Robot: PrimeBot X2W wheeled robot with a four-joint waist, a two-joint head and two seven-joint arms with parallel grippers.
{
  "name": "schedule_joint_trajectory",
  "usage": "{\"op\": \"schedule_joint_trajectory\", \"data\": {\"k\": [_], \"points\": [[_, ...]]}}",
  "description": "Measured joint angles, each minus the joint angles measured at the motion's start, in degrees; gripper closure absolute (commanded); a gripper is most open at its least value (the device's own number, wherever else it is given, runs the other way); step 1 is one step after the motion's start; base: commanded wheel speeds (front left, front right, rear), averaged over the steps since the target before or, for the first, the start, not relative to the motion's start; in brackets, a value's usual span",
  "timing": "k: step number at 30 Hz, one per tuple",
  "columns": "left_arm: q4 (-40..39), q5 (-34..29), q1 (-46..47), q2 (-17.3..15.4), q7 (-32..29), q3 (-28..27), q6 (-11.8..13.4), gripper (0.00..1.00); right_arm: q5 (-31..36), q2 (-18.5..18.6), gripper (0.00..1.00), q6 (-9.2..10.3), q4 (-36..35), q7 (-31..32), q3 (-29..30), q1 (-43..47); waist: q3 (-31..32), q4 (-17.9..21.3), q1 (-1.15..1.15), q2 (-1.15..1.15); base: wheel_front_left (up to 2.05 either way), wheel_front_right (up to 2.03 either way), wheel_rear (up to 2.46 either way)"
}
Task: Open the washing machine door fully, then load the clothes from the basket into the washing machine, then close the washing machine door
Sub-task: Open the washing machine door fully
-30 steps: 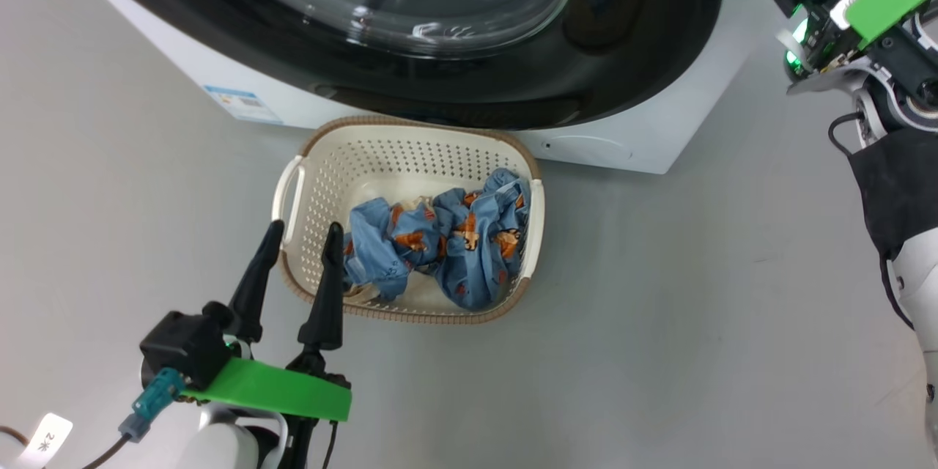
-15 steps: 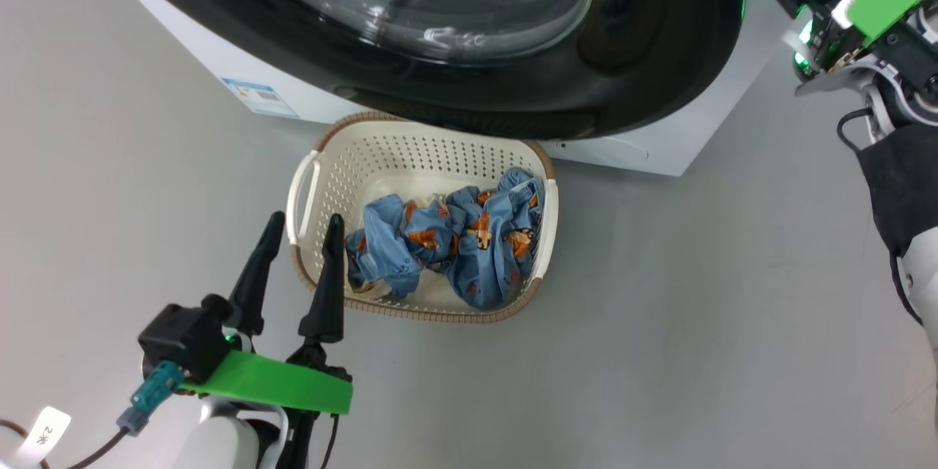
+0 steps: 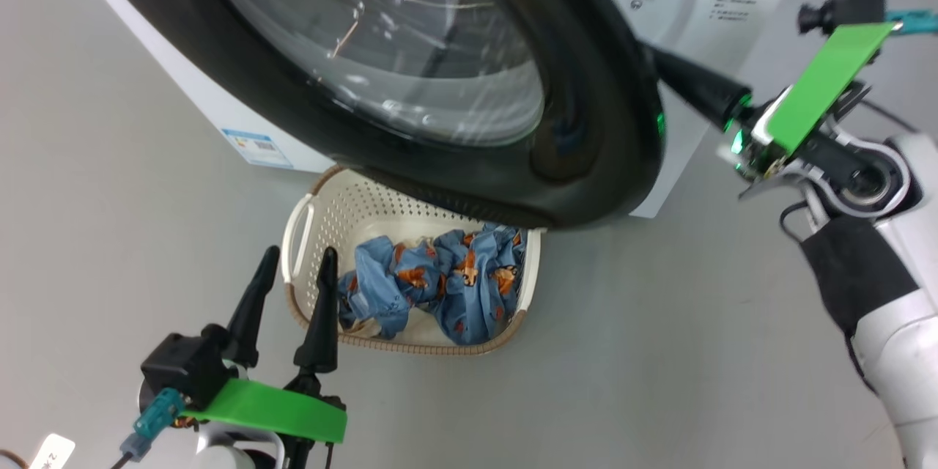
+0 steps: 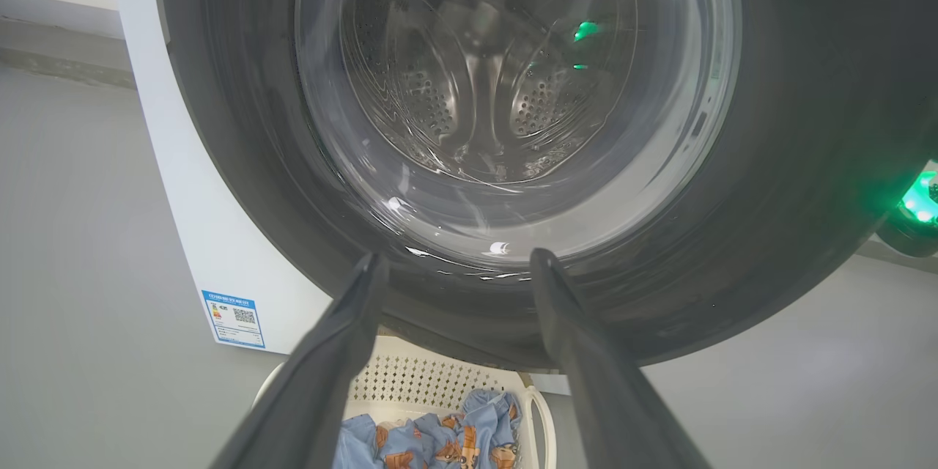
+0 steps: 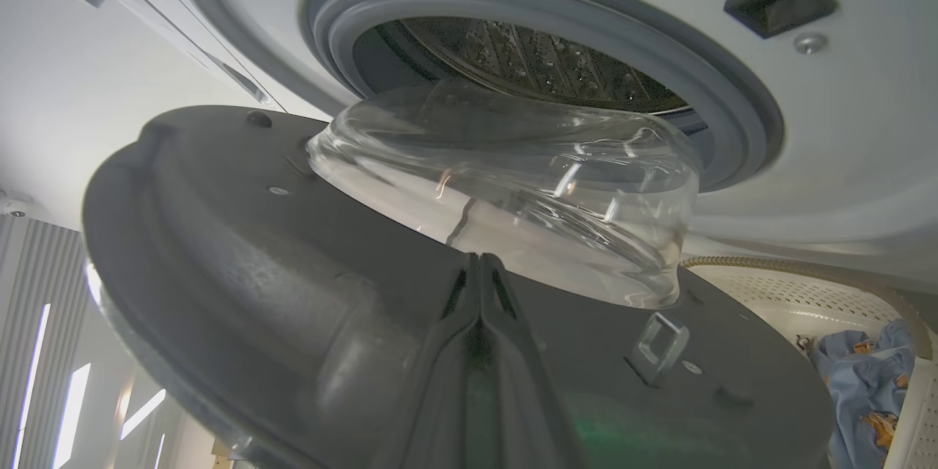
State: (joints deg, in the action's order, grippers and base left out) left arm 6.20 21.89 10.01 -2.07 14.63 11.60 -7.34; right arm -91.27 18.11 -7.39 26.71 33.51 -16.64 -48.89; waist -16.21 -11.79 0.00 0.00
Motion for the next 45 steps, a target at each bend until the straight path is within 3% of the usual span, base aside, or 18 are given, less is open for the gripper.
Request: {"op": "schedule_joint_trajectory", "data": {"k": [29,45], "points": [[-0.4,-1.1,-9.9,-0.4,0.0,-1.0,0.0,0.00,-0.2,-6.6,1.00,0.00,-11.5,6.3,-6.3,21.1,11.4,0.5,0.00,0.00,0.00,0.00,0.00],[-1.6,-2.0,-12.7,-0.8,0.0,-1.7,0.0,0.00,0.0,-9.0,1.00,0.00,-15.4,7.6,-8.8,25.6,13.5,-1.6,0.00,0.00,0.00,0.00,0.00]]}}
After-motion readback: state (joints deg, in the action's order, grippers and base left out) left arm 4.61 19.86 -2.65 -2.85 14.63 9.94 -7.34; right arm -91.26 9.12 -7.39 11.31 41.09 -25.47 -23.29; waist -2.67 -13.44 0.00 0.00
